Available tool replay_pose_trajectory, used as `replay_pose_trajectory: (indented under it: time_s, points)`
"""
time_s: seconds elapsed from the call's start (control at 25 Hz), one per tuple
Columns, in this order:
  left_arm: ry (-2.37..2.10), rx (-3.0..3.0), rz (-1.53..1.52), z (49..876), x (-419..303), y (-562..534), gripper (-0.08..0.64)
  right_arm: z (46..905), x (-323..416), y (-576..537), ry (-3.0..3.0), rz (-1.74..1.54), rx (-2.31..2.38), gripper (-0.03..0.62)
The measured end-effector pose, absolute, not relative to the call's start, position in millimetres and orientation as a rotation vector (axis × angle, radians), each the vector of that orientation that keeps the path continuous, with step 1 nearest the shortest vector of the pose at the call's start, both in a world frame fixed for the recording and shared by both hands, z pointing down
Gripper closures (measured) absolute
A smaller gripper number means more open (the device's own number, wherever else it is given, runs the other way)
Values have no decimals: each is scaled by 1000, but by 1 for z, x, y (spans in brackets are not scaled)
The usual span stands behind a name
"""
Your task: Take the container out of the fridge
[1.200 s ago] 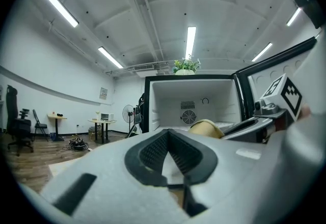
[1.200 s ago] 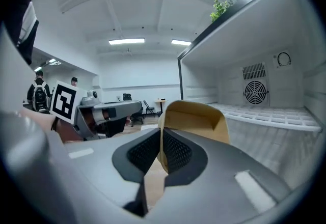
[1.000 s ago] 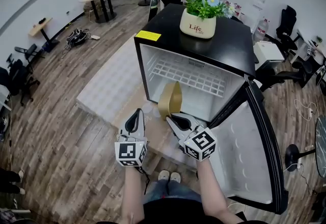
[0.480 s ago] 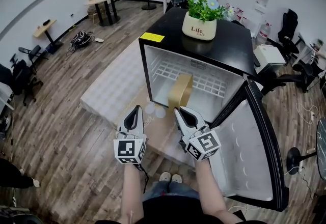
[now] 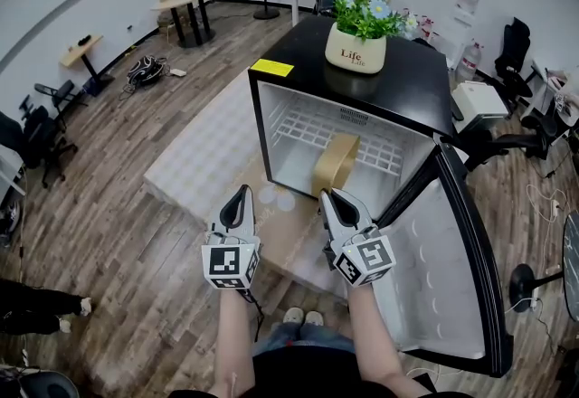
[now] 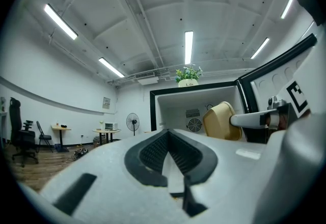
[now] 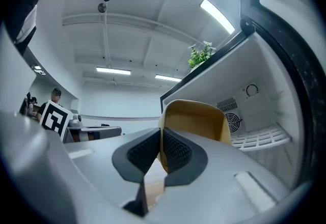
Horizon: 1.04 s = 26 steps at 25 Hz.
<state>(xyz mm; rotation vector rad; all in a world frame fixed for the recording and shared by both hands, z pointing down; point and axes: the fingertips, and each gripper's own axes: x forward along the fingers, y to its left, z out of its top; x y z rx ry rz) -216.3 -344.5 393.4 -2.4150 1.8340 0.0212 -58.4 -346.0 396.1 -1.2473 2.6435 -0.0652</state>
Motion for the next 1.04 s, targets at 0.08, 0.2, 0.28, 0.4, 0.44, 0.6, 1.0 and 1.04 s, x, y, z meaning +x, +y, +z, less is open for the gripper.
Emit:
replay_pose_trajectory:
  time_s: [0.08,0.2,0.28,0.4,0.44,0.6,1.0,1.04]
  points:
    - [1828,-2417,23,392,-214,-346,555,395,-56,-347,2637,-45,-1272,568]
    - [1812,-2422,26,391,-210,-348,555,394,-52,-348,2627,-36,-1288,568]
    - [1803,-2425,26,391,-207,-350,555,394,-49,-348,2624,-32,-1293,568]
    - [1792,-2432,24,390,-202,-352,555,393,-46,-348,2620,-29,-1298,568]
    - [1789,-2433,24,390,-201,-352,555,393,-45,-349,2620,-28,-1299,568]
    - [1780,-2437,17,389,-197,-353,555,393,-41,-349,2615,-31,-1304,568]
    - [1773,-2443,14,391,-194,-353,555,392,-39,-348,2613,-27,-1308,568]
    - [1771,-2443,14,391,-193,-354,555,393,-39,-348,2613,-27,-1307,568]
